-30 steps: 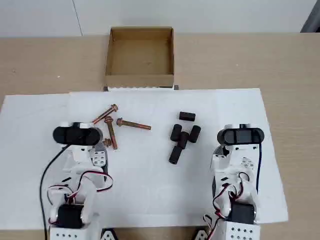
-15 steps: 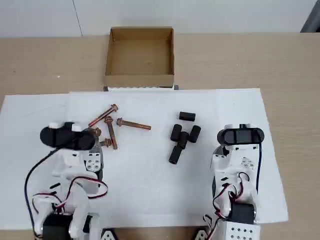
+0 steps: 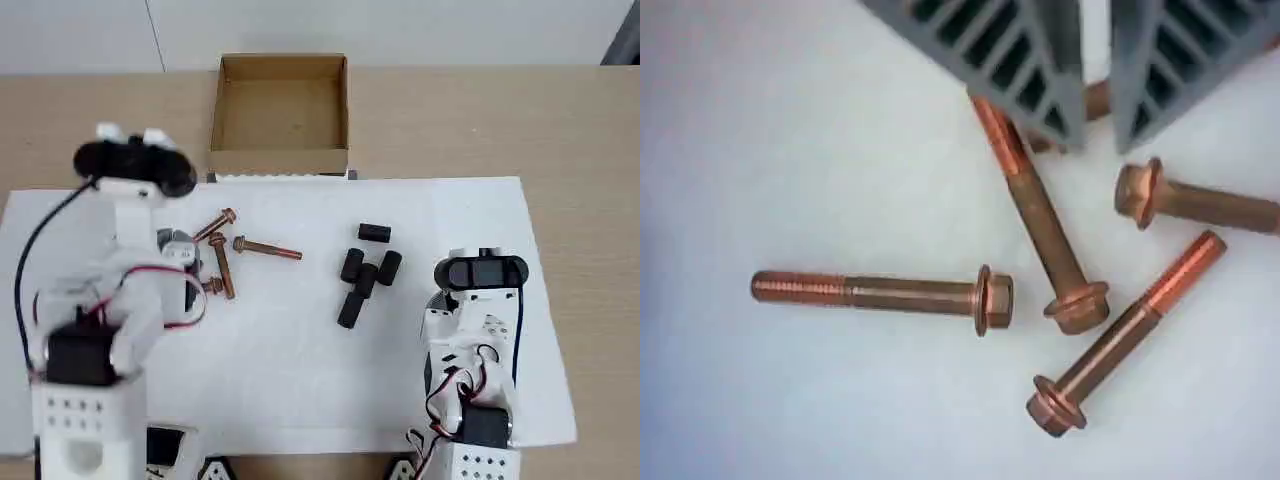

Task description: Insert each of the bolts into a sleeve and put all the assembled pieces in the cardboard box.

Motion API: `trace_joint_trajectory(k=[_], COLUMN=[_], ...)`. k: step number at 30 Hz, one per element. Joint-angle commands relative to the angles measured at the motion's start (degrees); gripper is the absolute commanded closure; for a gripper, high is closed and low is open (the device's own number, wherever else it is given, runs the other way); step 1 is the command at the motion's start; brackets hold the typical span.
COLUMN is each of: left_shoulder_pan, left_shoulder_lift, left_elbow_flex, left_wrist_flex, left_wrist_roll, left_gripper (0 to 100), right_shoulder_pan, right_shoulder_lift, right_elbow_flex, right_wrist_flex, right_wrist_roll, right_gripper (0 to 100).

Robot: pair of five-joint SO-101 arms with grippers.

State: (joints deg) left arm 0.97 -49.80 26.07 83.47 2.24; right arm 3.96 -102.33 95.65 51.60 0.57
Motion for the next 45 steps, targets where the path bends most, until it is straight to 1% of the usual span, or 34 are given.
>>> trace_joint_trajectory(k=[1, 8, 11, 13, 15, 18, 20, 22, 25, 29, 34, 41, 43, 45], left_shoulder_pan=[-0.4, -0.4, -1.3, -3.4, -5.9, -9.6, -11.6, -12.8, -12.8, -12.8, -12.9, -13.1, -13.1, -13.1], left_shoulder_lift=[5.8, 11.6, 14.4, 16.8, 19.3, 22.2, 23.7, 24.4, 24.7, 25.1, 25.1, 25.3, 26.2, 28.5], left_elbow_flex=[-6.7, -7.2, -6.9, -7.2, -7.6, -9.6, -11.8, -13.1, -13.4, -13.2, -13.1, -12.6, -11.6, -10.9], left_wrist_flex=[2.2, 3.9, 4.0, 3.6, 3.8, 5.9, 7.8, 8.4, 8.4, 8.4, 8.8, 8.6, 7.9, 8.0], left_wrist_roll=[-0.3, -0.6, -6.0, -8.4, -8.7, -8.7, -8.8, -8.8, -8.8, -8.7, -8.7, -8.7, -8.7, -8.6], left_gripper=[99, 99, 99, 99, 99, 99, 99, 99, 99, 99, 99, 99, 99, 99], right_shoulder_pan=[-0.2, -10.2, -12.6, -12.4, -11.0, -7.6, -5.1, -4.0, -3.7, -4.3, -4.3, -4.3, -4.6, -5.5], right_shoulder_lift=[-0.7, -0.7, -0.7, -0.7, -0.3, 0.0, 0.1, 2.0, 9.4, 23.4, 41.3, 63.5, 70.4, 76.7], right_elbow_flex=[0.8, 0.8, 0.8, 0.2, -3.1, -10.9, -16.5, -22.2, -29.3, -42.0, -58.4, -76.9, -81.4, -84.9], right_wrist_flex=[0.1, 0.1, 0.0, 0.1, 1.6, 6.6, 10.6, 14.4, 17.3, 20.9, 29.3, 40.1, 42.7, 43.5], right_wrist_roll=[0.6, 0.6, 0.4, 0.4, 0.4, 0.0, -2.5, -5.5, -4.0, -3.9, -3.9, -3.4, -4.0, -6.4], right_gripper=[99.1, 99.4, 99.5, 99.5, 99.5, 99.5, 99.5, 99.5, 99.5, 99.2, 99.2, 99.1, 99.5, 99.5])
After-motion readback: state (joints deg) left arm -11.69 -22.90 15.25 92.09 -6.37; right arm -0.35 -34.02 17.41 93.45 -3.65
